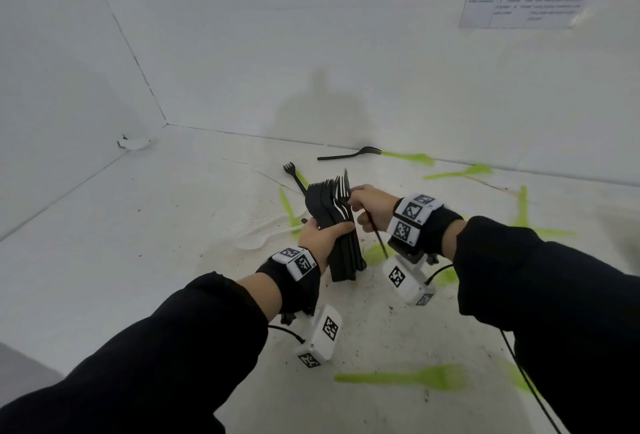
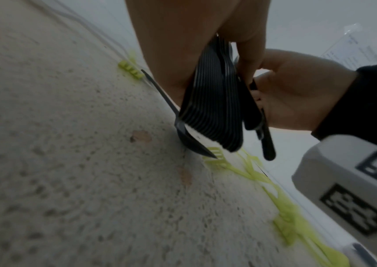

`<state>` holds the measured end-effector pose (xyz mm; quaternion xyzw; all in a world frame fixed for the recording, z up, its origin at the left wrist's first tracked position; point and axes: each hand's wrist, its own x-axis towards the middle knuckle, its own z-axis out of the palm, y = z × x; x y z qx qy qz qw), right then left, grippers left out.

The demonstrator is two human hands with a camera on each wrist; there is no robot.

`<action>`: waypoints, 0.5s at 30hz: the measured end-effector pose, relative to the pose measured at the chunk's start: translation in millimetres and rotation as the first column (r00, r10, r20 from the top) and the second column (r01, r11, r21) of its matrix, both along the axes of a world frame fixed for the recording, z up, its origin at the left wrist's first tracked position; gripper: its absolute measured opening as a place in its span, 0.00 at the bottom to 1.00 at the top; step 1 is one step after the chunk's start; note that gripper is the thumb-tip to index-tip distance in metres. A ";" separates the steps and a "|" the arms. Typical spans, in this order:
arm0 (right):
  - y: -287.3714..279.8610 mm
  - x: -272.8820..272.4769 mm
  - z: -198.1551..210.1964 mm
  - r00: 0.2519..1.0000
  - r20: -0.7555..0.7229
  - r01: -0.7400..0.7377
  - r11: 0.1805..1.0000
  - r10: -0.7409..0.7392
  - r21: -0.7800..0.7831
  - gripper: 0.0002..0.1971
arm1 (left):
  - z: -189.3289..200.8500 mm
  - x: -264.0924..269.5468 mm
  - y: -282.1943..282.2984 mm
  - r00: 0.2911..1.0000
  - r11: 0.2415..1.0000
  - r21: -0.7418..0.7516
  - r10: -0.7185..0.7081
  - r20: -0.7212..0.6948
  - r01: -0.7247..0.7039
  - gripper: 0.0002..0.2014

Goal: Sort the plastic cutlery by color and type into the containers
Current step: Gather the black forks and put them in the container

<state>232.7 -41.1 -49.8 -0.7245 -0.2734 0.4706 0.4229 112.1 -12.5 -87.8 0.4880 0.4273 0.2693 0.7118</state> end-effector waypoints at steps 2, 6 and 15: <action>1.6 -11.0 -8.5 1.000 -0.001 0.011 1.000 -0.011 -0.002 0.11 | -2.4 2.6 -0.8 1.000 0.999 0.025 0.028 0.006 -0.028 0.23; 0.0 -16.9 -26.2 0.976 0.216 0.010 1.000 -0.015 0.024 0.15 | 0.0 1.9 -5.5 0.999 0.999 0.040 0.031 0.019 -0.032 0.13; -13.4 -21.1 -42.1 0.975 -0.059 0.222 0.947 -0.214 0.233 0.14 | -7.2 -6.3 -0.7 0.997 1.000 -0.016 -0.003 0.076 0.005 0.13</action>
